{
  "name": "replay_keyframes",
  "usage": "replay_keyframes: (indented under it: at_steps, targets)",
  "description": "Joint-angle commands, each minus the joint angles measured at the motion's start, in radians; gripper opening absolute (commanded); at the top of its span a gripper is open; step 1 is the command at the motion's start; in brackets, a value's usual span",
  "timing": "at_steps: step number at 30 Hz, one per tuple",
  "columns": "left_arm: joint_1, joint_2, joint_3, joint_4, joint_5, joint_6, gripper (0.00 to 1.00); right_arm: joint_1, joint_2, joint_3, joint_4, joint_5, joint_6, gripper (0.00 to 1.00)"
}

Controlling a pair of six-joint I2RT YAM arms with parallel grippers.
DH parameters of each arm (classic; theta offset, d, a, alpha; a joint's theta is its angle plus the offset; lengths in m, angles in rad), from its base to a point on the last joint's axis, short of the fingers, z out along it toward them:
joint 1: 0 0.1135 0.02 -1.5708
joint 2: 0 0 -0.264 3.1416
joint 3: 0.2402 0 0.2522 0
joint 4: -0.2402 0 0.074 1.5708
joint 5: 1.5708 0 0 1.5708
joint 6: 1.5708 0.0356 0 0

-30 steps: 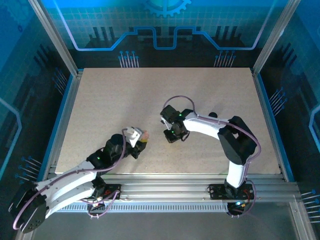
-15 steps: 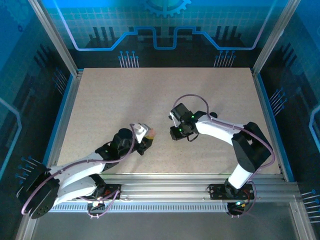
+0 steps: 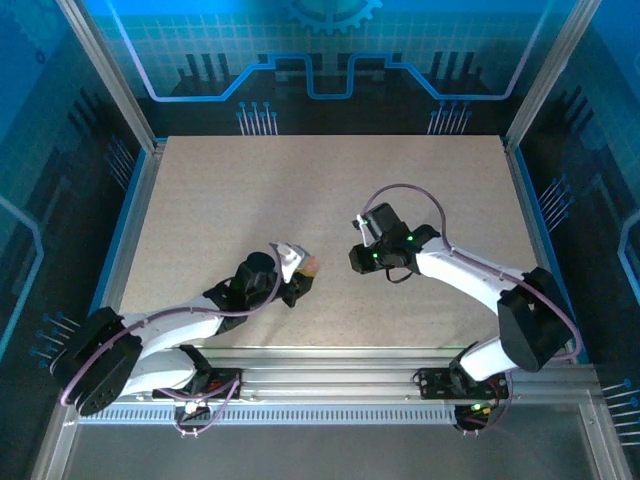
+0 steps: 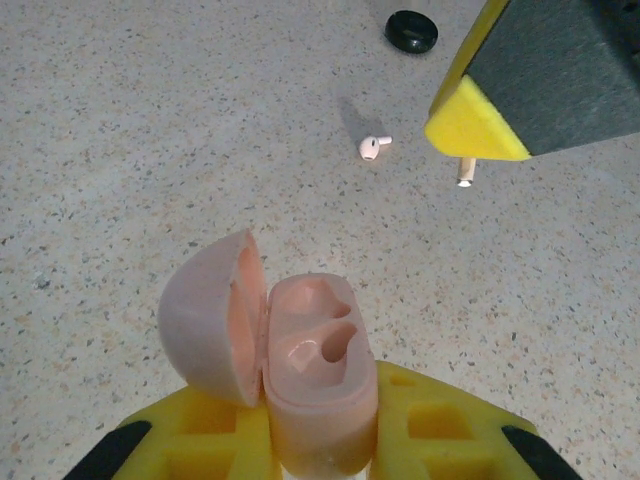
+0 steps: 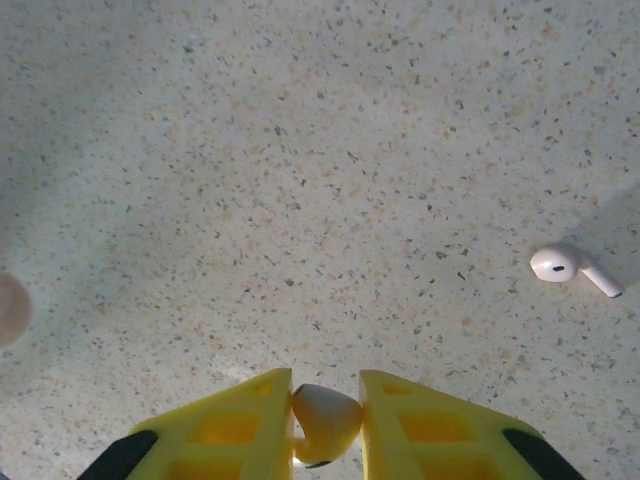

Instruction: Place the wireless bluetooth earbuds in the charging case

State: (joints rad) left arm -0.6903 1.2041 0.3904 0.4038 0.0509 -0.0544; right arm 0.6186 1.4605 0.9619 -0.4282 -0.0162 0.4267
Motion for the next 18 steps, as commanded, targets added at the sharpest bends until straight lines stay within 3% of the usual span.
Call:
replay_keyframes:
  at_steps: [1,18]
  targets:
    - [-0.004,0.028,0.028,0.054,0.039,-0.015,0.15,-0.01,-0.048,-0.018,0.04,-0.031,-0.006,0.22]
    - [-0.004,0.132,0.028,0.229,0.211,0.049,0.15,0.004,-0.188,-0.077,0.162,-0.186,-0.247,0.23]
